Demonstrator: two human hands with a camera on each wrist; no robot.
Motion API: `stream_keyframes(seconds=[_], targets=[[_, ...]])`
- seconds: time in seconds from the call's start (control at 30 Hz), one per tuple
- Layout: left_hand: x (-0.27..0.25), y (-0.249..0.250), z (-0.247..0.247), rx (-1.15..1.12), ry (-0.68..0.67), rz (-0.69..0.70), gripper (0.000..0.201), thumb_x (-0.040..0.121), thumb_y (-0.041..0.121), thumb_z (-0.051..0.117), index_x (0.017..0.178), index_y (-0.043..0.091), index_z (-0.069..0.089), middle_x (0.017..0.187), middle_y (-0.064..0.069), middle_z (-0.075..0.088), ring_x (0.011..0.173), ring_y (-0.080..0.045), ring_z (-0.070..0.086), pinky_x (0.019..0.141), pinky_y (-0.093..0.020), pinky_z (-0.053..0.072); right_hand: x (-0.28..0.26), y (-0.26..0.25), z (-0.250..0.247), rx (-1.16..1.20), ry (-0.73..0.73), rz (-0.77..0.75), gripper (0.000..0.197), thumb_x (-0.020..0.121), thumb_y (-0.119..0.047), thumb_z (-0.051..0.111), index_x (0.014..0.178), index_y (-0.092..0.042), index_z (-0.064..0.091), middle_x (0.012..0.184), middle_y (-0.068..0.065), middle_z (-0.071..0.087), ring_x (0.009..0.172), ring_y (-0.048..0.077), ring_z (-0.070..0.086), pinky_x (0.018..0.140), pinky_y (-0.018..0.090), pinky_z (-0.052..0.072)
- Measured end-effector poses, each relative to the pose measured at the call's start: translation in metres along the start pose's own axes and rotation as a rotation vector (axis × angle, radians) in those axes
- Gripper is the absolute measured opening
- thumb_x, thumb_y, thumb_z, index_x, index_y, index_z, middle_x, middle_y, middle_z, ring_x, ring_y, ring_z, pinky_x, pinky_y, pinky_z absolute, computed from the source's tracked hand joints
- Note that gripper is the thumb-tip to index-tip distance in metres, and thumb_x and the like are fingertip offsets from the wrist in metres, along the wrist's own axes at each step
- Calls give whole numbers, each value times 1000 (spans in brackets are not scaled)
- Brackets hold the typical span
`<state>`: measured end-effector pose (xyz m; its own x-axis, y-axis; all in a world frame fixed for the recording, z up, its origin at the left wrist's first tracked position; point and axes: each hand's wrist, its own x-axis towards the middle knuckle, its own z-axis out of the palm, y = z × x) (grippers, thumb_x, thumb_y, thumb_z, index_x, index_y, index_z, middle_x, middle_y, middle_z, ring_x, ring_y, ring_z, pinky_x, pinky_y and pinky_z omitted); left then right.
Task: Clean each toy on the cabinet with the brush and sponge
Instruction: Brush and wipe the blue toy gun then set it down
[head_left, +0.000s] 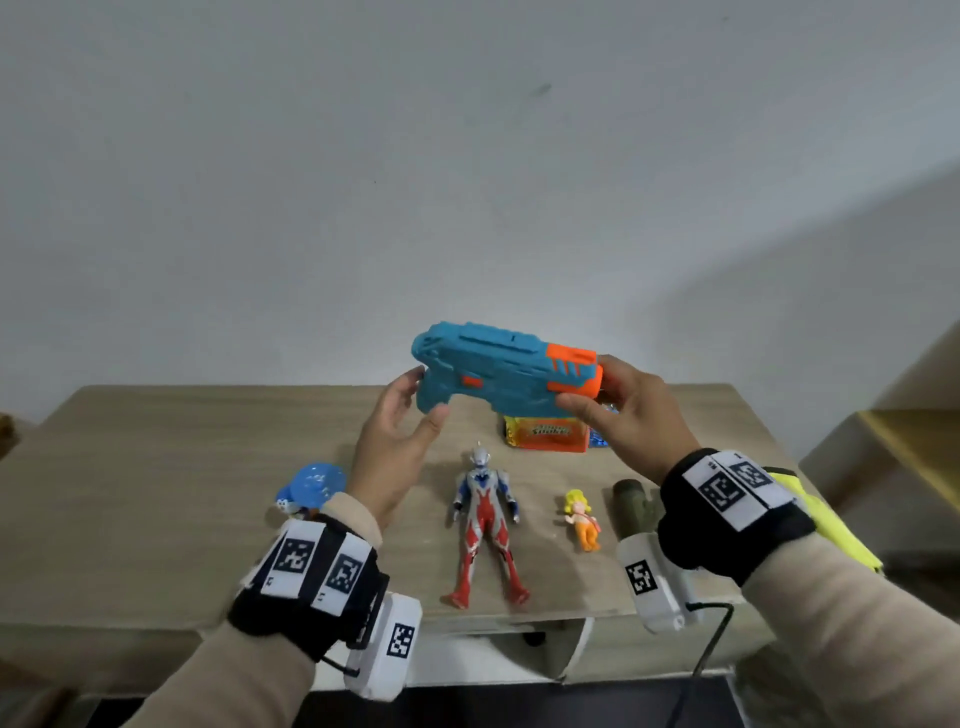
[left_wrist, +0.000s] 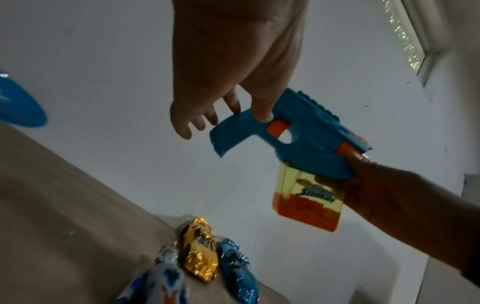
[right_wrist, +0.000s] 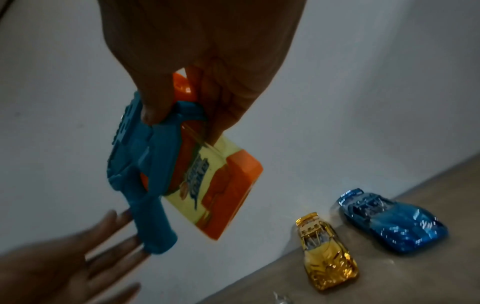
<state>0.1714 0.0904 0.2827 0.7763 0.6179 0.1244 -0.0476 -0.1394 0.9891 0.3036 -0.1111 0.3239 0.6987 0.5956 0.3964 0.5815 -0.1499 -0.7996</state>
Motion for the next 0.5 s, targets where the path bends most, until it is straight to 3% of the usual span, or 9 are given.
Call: stream_keyframes(seconds=[0.1,0.2,0.4,0.5], targets=[[1,-13,-5,-68,-34,2,42,90,17,62,127,30,48,126,9,60,119,-6,55,102,-29,43,1,-4,7,226,-70,104,23,83,-8,64,106,-11,62,98,1,70,89,8,67,80,21,53],[0,-23,-8,-113,-29,-22,30,92,14,58,120,25,53,114,3,65,107,-10,62,95,-29,48,2,-2,13,315,-71,187,22,85,-9,61,107,-8,62,100,2,69,89,7,67,75,17,52],[2,-40,-5,-83,77,-76,24,95,15,54,104,36,58,106,3,69,105,-20,64,94,-37,50,8,12,21,242,-52,237,20,88,-19,58,107,-14,61,98,-2,69,80,-2,65,65,12,49],[3,-46,0,-93,133,-112,22,95,16,55,109,32,57,104,3,68,104,-21,65,93,-38,50,9,21,24,147,-44,279,25,90,-24,56,113,-17,60,102,-2,69,82,0,65,69,13,50]])
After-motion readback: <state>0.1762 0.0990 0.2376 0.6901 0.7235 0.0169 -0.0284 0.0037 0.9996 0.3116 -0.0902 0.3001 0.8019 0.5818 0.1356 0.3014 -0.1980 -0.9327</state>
